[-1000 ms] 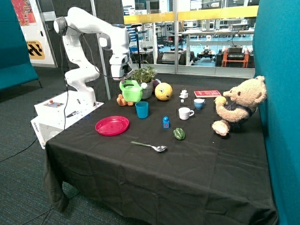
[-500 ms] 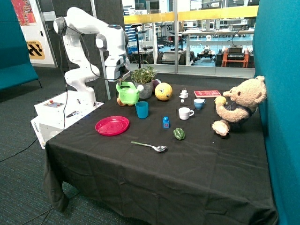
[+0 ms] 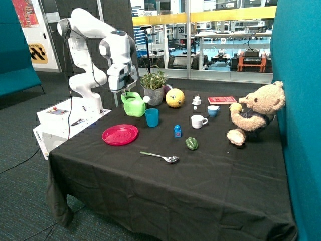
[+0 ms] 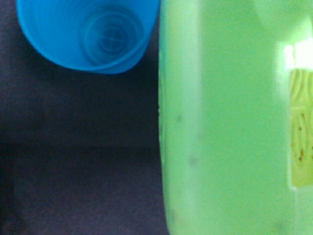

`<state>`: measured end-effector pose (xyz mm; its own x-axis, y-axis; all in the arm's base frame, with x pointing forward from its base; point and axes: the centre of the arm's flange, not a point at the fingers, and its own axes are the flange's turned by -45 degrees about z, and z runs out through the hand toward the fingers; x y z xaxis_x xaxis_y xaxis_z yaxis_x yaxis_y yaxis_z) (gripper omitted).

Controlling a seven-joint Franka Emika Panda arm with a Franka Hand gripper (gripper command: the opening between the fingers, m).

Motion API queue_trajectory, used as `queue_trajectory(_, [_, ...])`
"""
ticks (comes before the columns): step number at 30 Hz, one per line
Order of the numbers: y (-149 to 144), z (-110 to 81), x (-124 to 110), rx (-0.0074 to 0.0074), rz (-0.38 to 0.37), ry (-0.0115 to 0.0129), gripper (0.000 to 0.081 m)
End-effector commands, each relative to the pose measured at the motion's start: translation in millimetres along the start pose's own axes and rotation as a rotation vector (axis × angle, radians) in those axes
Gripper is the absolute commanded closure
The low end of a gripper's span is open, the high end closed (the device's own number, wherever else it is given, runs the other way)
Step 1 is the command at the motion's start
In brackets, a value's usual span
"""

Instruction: Water the pot plant and put the can on the plate

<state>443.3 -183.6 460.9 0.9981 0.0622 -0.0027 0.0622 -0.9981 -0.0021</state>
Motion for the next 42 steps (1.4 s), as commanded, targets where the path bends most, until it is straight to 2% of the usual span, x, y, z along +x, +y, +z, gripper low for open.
queue_trajectory(1, [16, 11.0, -2, -0.0021, 0.032, 0.0027, 0.0808])
queue_trajectory(16, [32, 34.0, -10, -0.0021, 0.046, 0.0027, 0.0808])
queue_trajectory(42, [57, 51.2, -24, -0.0020, 0.057, 0.0028, 0.0808])
